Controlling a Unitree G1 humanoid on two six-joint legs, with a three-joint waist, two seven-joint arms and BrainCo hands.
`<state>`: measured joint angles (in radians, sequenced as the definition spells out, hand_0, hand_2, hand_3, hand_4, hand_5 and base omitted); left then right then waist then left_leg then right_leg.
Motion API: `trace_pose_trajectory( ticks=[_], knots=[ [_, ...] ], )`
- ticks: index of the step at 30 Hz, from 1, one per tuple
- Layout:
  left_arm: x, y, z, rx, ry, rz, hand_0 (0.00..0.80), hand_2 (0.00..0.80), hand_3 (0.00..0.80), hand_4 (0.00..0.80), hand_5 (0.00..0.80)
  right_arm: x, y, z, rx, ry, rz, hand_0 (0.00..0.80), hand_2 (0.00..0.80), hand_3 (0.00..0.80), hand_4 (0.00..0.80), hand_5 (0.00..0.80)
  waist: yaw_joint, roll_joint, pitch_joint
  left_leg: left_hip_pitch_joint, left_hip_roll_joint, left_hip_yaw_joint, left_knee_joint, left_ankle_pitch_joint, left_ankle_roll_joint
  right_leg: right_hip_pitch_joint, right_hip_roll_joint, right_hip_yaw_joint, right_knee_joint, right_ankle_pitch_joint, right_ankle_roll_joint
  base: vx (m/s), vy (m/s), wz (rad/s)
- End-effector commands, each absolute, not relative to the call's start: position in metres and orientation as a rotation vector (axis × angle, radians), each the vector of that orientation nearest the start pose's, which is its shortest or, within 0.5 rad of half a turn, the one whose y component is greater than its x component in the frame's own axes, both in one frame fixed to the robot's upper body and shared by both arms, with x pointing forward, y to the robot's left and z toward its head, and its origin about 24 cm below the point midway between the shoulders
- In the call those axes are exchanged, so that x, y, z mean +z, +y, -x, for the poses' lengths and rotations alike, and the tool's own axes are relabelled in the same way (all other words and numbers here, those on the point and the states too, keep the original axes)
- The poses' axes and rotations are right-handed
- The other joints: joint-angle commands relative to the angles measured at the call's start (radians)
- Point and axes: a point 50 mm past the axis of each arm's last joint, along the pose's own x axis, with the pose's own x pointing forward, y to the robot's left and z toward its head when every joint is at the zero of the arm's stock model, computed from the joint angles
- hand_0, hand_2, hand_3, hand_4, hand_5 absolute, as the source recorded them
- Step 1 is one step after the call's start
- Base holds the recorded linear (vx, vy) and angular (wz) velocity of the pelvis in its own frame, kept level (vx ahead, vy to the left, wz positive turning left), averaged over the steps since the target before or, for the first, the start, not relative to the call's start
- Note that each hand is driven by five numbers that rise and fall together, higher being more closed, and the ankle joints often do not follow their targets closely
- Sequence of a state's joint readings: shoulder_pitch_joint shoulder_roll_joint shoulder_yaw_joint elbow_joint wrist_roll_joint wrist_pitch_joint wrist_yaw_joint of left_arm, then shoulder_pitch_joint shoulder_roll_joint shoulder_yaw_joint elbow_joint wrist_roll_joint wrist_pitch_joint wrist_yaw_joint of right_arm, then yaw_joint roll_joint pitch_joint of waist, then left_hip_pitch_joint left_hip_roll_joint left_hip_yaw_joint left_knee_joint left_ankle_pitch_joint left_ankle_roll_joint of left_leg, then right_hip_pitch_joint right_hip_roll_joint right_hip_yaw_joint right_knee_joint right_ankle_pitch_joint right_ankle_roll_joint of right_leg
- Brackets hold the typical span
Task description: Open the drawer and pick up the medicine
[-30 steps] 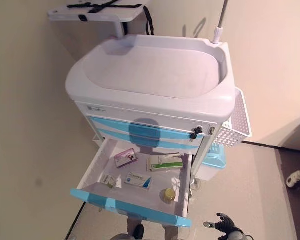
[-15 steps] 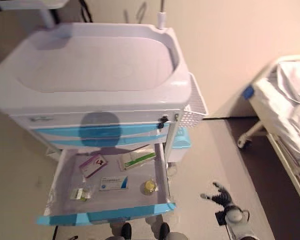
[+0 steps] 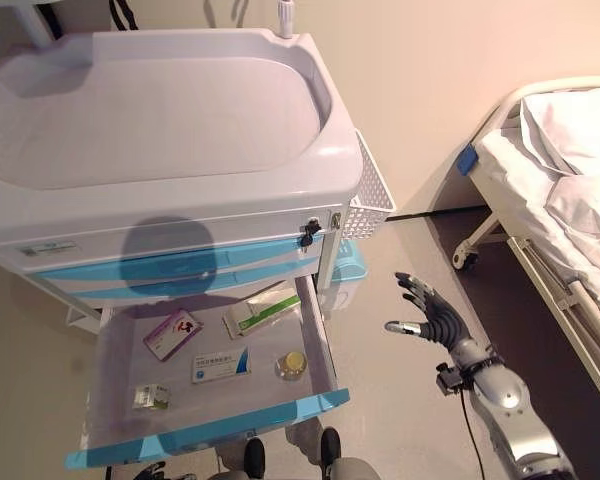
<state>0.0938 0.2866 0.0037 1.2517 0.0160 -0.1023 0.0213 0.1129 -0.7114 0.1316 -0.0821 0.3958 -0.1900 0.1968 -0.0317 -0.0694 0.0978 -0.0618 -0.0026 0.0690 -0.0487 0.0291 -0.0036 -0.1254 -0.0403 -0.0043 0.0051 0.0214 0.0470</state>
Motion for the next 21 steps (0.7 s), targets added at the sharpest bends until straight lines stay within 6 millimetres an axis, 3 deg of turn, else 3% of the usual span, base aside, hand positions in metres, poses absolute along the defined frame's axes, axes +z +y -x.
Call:
trace_pose_trajectory(
  ticks=[1,4,5,6,8,11,16,21],
  knots=[
    [-0.156,0.276,-0.046,0.169,1.274,-0.309,0.0,0.0,0.0,0.0,0.0,0.111,-0.197,-0.234,0.549,-0.222,0.303,0.0,0.0,0.0,0.0,0.0,0.042,-0.048,-0.011,-0.033,-0.067,-0.013,0.05,-0.052,0.027,-0.026,-0.039,-0.002,0.002,0.072,0.094,0.0,0.012,0.06],
    [-0.157,0.276,-0.043,0.162,1.286,-0.312,0.0,0.0,0.0,0.0,0.0,0.115,-0.185,-0.237,0.616,-0.237,0.322,0.0,0.0,0.0,0.0,0.0,0.048,-0.046,-0.01,-0.032,-0.069,-0.022,0.046,-0.049,0.027,-0.022,-0.043,-0.011,0.002,0.07,0.094,-0.005,0.002,0.05],
    [-0.157,0.275,-0.04,0.156,1.294,-0.317,0.0,0.0,0.0,0.0,0.0,0.122,-0.166,-0.24,0.71,-0.276,0.338,0.0,0.0,0.0,0.0,0.0,0.061,-0.045,-0.008,-0.034,-0.072,-0.03,0.044,-0.046,0.027,-0.02,-0.046,-0.02,0.002,0.07,0.093,-0.009,0.001,0.2],
    [-0.157,0.275,-0.04,0.157,1.294,-0.316,0.0,0.0,0.0,0.0,0.0,0.122,-0.166,-0.24,0.711,-0.277,0.339,0.0,0.0,0.0,0.0,0.0,0.059,-0.045,-0.008,-0.033,-0.072,-0.031,0.044,-0.046,0.027,-0.019,-0.046,-0.02,0.002,0.07,0.093,-0.017,-0.004,0.2],
    [-0.158,0.274,-0.038,0.157,1.303,-0.318,0.0,0.0,0.0,0.0,0.0,0.127,-0.14,-0.245,0.811,-0.311,0.327,0.0,0.0,0.0,0.0,0.0,0.075,-0.046,-0.002,-0.037,-0.075,-0.043,0.042,-0.041,0.028,-0.017,-0.048,-0.034,0.0,0.07,0.091,-0.017,-0.011,0.17],
    [-0.158,0.274,-0.039,0.161,1.301,-0.322,0.0,0.0,0.0,0.0,0.0,0.128,-0.125,-0.249,0.855,-0.333,0.363,0.0,0.0,0.0,0.0,0.0,0.083,-0.047,0.003,-0.04,-0.076,-0.053,0.04,-0.038,0.028,-0.017,-0.049,-0.045,-0.003,0.071,0.09,-0.019,-0.015,0.17],
    [-0.157,0.276,-0.042,0.183,1.291,-0.324,0.0,0.0,0.0,0.0,0.0,0.117,-0.086,-0.259,0.957,-0.318,0.416,0.0,0.0,0.0,0.0,0.0,0.118,-0.06,0.02,-0.051,-0.075,-0.083,0.038,-0.026,0.027,-0.014,-0.05,-0.075,-0.008,0.072,0.085,-0.026,-0.025,0.16],
    [-0.156,0.277,-0.044,0.194,1.285,-0.336,0.0,0.0,0.0,0.0,0.0,0.098,-0.071,-0.265,0.957,-0.266,0.459,0.0,0.0,0.0,0.0,0.0,0.132,-0.064,0.032,-0.058,-0.076,-0.102,0.033,-0.018,0.026,-0.012,-0.051,-0.096,-0.009,0.07,0.081,-0.018,-0.025,0.19]
  ],
)
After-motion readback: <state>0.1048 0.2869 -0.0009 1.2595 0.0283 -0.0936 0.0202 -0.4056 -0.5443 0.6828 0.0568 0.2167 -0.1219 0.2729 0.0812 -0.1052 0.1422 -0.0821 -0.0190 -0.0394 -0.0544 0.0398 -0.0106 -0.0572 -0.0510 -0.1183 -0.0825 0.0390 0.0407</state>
